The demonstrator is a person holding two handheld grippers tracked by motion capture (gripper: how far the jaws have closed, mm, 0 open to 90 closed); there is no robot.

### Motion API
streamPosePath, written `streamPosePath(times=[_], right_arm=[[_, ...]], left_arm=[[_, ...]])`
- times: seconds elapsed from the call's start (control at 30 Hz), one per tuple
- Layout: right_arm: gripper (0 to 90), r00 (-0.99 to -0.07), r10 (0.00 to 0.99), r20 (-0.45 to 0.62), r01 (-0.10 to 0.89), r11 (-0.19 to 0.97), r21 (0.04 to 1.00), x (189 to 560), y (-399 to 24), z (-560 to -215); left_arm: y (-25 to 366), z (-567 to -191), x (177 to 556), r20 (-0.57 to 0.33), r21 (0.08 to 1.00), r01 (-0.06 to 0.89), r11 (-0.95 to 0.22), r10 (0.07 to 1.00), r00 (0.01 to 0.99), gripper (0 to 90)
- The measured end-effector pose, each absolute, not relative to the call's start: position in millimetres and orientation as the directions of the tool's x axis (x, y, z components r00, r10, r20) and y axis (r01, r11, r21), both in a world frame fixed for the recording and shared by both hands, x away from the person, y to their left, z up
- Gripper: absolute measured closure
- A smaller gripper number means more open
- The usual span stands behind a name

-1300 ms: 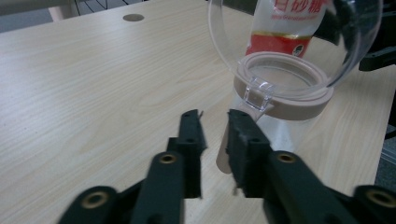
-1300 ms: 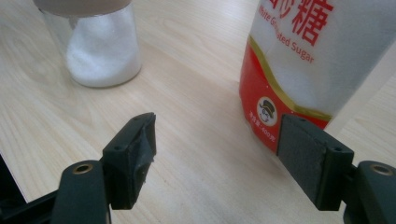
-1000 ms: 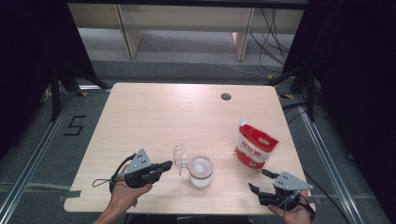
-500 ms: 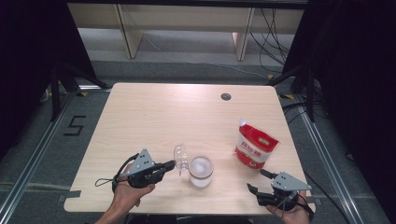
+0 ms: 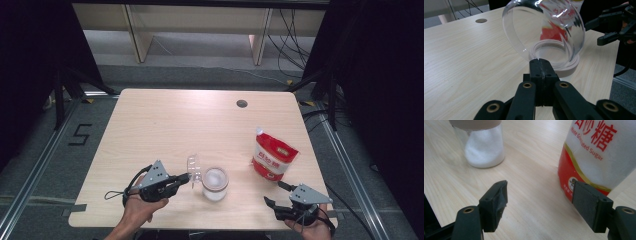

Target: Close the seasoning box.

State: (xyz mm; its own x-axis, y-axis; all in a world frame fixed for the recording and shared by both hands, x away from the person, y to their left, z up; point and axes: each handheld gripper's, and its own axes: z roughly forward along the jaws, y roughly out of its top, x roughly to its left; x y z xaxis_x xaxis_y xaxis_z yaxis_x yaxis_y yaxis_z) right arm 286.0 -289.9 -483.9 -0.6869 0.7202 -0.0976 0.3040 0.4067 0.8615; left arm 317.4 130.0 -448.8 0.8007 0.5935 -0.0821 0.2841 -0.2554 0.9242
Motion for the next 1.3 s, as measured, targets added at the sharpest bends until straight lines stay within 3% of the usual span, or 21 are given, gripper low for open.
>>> streamPosePath(times=[1.3], right_arm=[[29.6, -0.694, 0.714, -0.093, 0.306, 0.41, 0.859, 287, -286, -485]], left_arm=[[118, -449, 315, -0.067, 0.923, 0.263, -0.28, 0.558, 0.827, 88.3]])
